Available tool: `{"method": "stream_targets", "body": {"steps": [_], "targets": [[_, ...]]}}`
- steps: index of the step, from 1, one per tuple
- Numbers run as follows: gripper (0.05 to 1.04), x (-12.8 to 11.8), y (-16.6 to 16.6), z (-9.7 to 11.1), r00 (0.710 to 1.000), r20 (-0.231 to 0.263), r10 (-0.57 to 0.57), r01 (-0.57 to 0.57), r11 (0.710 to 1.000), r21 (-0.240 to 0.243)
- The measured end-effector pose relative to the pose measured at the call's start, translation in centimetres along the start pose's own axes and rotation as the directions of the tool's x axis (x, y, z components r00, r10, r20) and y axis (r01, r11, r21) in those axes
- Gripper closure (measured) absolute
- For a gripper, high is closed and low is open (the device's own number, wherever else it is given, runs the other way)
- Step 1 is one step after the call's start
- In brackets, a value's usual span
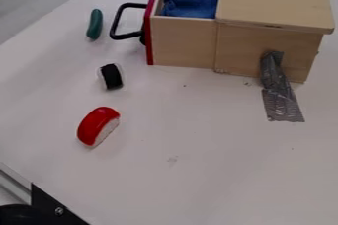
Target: Close the drawer
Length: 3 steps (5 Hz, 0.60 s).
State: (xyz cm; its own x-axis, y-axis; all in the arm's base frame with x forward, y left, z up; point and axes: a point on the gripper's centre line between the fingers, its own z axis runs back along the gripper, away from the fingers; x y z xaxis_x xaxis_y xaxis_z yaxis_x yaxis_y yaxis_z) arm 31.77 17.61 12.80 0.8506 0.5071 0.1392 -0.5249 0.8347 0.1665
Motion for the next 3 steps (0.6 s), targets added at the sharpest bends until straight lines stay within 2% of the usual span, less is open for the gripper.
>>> {"method": "stream_targets", "body": {"steps": [2, 3], "targets": [[0.085, -0.4, -0.3, -2.5, 0.997, -0.077, -0.002, 0.003, 1.000, 0.014], [0.085, -0.1, -0.4, -2.6, 0.997, -0.080, 0.001, 0.001, 1.000, 0.015]]}}
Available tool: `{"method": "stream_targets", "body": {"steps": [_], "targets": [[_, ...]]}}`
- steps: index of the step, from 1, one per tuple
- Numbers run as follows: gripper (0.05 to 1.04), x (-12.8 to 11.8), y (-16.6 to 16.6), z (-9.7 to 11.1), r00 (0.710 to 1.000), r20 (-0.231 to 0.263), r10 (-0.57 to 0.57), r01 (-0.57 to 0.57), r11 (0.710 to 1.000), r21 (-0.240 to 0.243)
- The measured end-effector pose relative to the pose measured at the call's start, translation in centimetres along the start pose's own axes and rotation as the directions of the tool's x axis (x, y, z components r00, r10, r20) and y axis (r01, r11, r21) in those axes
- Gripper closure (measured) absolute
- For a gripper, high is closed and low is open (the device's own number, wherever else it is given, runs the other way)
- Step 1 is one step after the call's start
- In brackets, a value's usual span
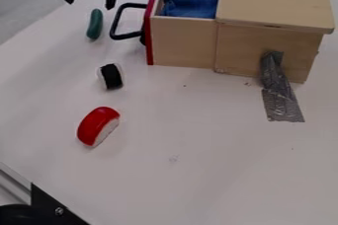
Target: Close the drawer
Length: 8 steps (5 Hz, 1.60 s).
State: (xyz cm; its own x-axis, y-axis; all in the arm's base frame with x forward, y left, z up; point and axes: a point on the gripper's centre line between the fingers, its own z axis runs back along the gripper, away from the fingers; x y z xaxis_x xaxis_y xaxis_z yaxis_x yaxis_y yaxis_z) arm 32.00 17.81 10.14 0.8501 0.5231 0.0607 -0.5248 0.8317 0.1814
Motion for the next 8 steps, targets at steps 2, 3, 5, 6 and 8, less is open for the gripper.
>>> {"method": "stream_targets", "body": {"steps": [2, 3, 5, 6, 8], "targets": [[0.085, 1.4, -0.3, -0.2, 1.000, 0.006, 0.021, -0.021, 1.000, -0.006], [0.085, 2.2, -0.3, -0.4, 0.999, 0.004, 0.050, -0.050, 0.999, 0.004], [0.085, 3.0, -0.1, -1.9, 0.997, -0.005, 0.078, -0.077, 0.996, 0.046], [0.086, 3.2, 0.0, -2.1, 0.996, 0.008, 0.085, -0.085, 0.995, 0.060], [0.086, 3.4, -0.9, -3.1, 0.997, 0.029, 0.078, -0.080, 0.993, 0.082]]}}
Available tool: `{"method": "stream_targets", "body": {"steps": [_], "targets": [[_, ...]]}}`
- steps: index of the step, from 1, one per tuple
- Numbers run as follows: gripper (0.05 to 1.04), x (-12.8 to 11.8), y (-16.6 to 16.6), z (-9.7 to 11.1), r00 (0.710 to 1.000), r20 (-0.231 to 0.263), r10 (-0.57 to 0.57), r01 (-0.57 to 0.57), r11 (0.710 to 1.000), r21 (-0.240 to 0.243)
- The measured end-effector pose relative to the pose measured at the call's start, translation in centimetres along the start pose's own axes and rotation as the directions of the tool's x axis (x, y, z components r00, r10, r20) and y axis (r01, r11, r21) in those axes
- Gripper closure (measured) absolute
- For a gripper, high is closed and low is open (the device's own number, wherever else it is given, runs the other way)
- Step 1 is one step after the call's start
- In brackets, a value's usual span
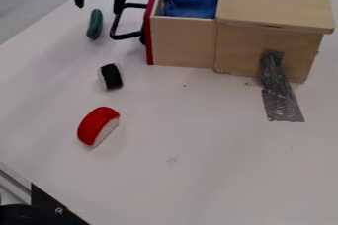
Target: Close the drawer
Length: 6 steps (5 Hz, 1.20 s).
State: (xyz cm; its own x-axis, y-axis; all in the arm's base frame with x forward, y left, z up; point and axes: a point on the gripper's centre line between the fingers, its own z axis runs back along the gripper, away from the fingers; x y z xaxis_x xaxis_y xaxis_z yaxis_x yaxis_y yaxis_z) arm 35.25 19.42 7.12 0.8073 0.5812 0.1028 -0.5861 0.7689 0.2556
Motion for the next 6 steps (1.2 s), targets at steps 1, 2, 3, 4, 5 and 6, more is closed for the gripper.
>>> {"method": "stream_targets", "body": {"steps": [1, 2, 3, 4, 5, 6], "targets": [[0.085, 0.0, -0.4, 0.1, 1.000, 0.013, -0.007, 0.007, 1.000, 0.005], [0.086, -0.2, -1.1, -0.6, 1.000, 0.008, -0.017, 0.017, 1.000, 0.015], [0.085, -0.3, -2.0, -0.5, 0.999, 0.016, -0.035, 0.035, 0.999, 0.005], [0.086, -0.6, -2.3, -0.9, 0.998, 0.017, -0.053, 0.053, 0.999, 0.014], [0.086, -0.7, -2.7, -0.9, 0.997, 0.015, -0.071, 0.071, 0.997, -0.009], [0.085, -0.8, -3.2, -0.9, 0.995, 0.014, -0.096, 0.096, 0.995, -0.039]]}}
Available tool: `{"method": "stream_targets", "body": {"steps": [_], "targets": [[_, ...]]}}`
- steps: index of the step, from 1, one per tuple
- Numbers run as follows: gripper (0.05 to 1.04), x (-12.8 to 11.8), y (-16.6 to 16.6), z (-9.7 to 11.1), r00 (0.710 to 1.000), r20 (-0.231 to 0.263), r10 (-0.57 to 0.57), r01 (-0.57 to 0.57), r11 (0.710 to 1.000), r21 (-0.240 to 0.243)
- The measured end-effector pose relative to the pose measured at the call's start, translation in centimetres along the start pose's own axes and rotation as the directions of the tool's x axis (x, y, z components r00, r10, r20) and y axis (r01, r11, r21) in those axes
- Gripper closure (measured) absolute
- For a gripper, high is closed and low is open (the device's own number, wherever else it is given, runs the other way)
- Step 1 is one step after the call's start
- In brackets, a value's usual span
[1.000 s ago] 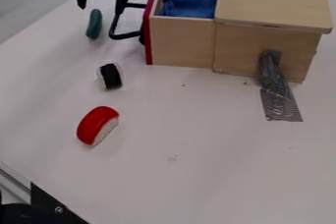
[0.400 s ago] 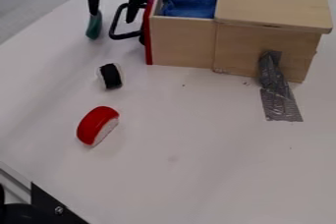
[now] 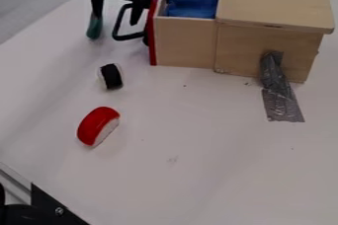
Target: Close the drawer
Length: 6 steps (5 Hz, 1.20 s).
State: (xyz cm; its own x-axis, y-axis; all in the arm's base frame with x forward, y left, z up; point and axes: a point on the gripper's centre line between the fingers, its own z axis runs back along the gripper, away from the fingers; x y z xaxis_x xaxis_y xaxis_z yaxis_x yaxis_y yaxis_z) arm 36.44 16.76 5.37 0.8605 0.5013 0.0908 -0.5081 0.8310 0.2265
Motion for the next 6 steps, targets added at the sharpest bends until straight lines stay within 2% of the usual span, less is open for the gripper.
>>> {"method": "stream_targets", "body": {"steps": [2, 5, 6], "targets": [[0.085, 0.3, -1.0, -0.8, 0.999, 0.002, -0.037, 0.037, 0.998, -0.045], [0.086, 4.1, -2.0, -1.5, 1.000, 0.022, -0.015, 0.017, 0.999, -0.049], [0.085, 4.1, -2.1, -1.5, 1.000, 0.020, -0.012, 0.013, 0.998, -0.056]]}}
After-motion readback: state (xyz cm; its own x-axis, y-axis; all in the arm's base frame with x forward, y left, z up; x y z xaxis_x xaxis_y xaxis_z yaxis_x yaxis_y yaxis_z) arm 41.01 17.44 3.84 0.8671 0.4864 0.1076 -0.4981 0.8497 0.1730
